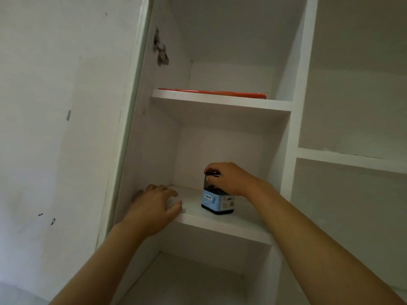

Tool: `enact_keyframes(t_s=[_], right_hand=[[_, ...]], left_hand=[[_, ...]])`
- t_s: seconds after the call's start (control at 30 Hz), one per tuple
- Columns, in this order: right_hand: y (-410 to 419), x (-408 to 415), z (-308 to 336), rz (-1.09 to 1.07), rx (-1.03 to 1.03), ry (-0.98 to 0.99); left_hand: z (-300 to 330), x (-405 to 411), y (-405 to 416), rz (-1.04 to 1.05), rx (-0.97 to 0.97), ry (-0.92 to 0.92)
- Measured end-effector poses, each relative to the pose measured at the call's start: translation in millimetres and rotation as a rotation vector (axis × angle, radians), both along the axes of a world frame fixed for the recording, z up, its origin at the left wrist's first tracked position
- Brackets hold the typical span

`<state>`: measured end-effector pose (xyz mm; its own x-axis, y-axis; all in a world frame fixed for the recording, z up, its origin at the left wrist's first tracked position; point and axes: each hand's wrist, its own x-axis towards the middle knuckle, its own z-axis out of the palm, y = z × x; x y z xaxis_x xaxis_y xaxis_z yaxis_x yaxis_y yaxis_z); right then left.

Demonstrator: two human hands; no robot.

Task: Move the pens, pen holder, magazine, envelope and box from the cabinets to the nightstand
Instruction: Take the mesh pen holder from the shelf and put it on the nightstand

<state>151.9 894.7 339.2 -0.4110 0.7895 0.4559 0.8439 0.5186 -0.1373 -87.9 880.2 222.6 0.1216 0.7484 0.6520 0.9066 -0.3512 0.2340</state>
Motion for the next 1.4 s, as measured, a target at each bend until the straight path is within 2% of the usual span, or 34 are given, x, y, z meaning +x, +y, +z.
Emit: enact_keyframes(t_s=[0.23,0.63,0.8,1.07,1.23,1.4], right_hand=[[-31,13,2,0.114,0.031,-0.017],[-127,36,-31,0.486,0.21,-0.039],[-150,35,-91,0.623,0.188,-0.034],[-192,-8,-256,0.743,0.081,-0.169],[-265,-46,-343,0.846,-0.017,-0.193],[-363,-102,-399,0.997,-0.116,-0.22]], left_hand=[[-13,3,-45,0.102,0.007,0.01],[-38,30,-165,0.297,0.006,0.101],[-83,33,-232,0.397,-0.067,0.085],[-206,14,-365,0.539,-0.252,0.078],[-279,-5,-474,0.646,-0.35,0.038],[-327,-27,-601,0.784,-0.428,-0.047]])
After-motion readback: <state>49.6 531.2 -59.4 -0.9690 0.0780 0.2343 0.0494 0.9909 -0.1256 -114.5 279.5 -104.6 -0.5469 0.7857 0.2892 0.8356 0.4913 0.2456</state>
